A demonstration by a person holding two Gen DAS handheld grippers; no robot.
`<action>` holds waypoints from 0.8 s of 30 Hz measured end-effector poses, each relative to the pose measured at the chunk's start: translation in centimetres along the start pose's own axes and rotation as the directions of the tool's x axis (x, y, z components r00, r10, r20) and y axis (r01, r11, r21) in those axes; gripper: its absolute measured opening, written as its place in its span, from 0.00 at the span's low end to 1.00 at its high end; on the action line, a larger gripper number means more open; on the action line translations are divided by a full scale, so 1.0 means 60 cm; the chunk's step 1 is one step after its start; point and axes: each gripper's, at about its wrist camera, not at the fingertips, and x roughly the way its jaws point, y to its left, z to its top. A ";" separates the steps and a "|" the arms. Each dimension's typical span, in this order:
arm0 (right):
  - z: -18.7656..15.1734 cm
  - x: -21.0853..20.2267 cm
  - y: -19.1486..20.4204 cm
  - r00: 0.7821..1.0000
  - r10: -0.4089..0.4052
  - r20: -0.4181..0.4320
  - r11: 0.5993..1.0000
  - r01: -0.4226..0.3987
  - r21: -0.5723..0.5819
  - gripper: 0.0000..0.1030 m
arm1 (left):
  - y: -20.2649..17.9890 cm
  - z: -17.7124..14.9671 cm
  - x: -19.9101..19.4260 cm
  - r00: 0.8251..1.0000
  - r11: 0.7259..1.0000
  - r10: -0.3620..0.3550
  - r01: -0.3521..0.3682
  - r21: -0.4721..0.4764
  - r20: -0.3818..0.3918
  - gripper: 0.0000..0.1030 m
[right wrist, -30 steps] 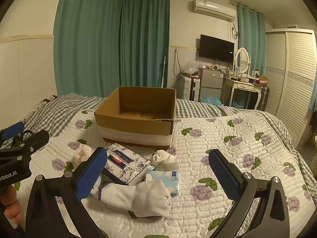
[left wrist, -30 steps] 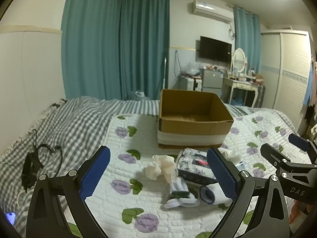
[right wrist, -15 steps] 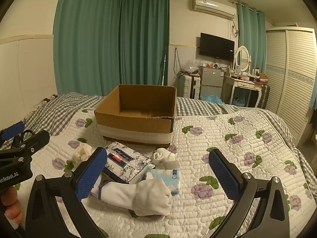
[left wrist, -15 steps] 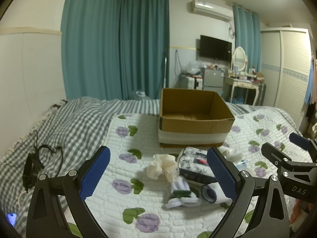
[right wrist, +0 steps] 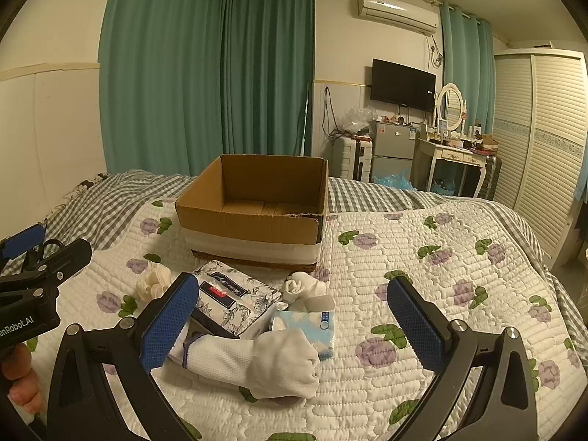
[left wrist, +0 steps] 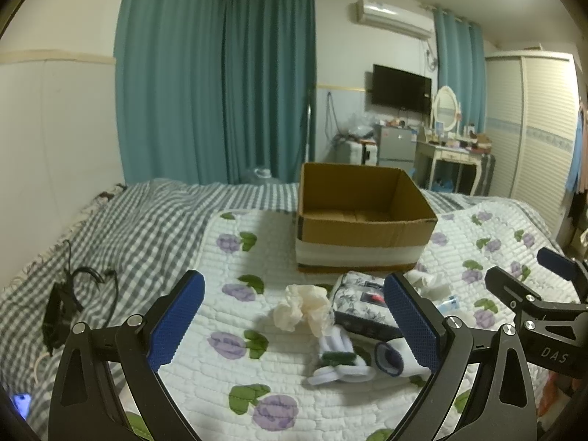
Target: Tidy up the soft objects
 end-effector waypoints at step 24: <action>-0.001 0.002 -0.004 1.000 -0.007 -0.010 1.000 0.007 0.007 1.00 | 0.004 -0.005 0.001 1.000 1.000 -0.002 0.002 0.006 -0.005 0.97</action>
